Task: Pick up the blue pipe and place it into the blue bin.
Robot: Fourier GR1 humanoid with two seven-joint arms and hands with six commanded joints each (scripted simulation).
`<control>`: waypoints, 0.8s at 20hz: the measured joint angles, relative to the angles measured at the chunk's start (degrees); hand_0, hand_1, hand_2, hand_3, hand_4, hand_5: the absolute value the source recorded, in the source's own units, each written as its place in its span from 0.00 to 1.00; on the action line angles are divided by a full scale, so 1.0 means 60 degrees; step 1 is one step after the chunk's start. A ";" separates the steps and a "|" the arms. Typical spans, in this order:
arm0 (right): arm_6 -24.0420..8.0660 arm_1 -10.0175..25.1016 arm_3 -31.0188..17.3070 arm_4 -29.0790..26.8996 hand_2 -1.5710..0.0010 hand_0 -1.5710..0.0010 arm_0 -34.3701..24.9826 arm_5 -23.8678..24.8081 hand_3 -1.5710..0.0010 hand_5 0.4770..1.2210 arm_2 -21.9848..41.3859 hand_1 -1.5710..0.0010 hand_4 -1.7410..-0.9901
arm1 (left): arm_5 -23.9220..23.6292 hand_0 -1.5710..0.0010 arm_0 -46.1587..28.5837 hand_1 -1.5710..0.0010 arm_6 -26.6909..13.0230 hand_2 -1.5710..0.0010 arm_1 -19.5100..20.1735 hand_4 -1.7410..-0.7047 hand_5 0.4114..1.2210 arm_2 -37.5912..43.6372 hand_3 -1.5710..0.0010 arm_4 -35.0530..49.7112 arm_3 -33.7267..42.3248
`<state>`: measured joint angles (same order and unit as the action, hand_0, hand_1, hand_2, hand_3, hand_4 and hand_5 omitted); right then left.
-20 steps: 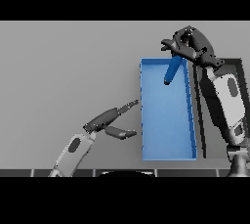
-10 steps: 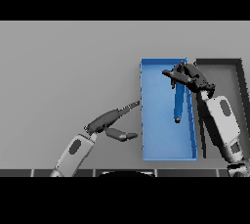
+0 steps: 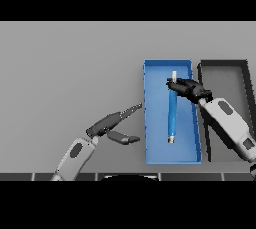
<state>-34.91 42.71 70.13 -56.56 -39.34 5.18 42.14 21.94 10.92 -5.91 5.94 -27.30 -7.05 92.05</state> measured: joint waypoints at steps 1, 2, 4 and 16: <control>-0.0007 0.0008 -0.0024 0.0272 0.90 0.89 -0.0080 -0.0082 0.92 0.55 0.0181 0.90 0.79 | -0.0016 1.00 0.0060 1.00 -0.0027 1.00 0.0010 0.82 0.05 0.0060 1.00 0.0040 0.0028; 0.0066 -0.0045 -0.0135 0.0714 0.92 0.91 -0.0222 -0.0244 0.94 0.51 0.0465 0.92 0.81 | 0.0028 1.00 0.0077 1.00 -0.0077 1.00 0.0032 0.81 0.05 0.0068 1.00 0.0049 -0.0035; 0.0507 -0.0082 -0.0335 0.1207 0.95 0.94 -0.0242 -0.0397 0.96 0.43 0.0690 0.95 0.82 | -0.0058 1.00 0.0106 1.00 0.0110 1.00 -0.0046 0.81 0.05 0.0035 1.00 -0.0103 -0.0276; 0.0900 -0.0161 -0.0683 0.1481 0.99 0.99 -0.0293 -0.0427 1.00 0.26 0.0722 0.99 0.82 | -0.0123 1.00 -0.0046 1.00 0.0075 1.00 -0.0206 0.79 0.07 -0.0060 1.00 -0.0060 -0.0143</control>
<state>-29.51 41.75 66.03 -47.67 -41.10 2.62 46.47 21.20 10.64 -5.46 4.70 -27.66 -7.41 91.20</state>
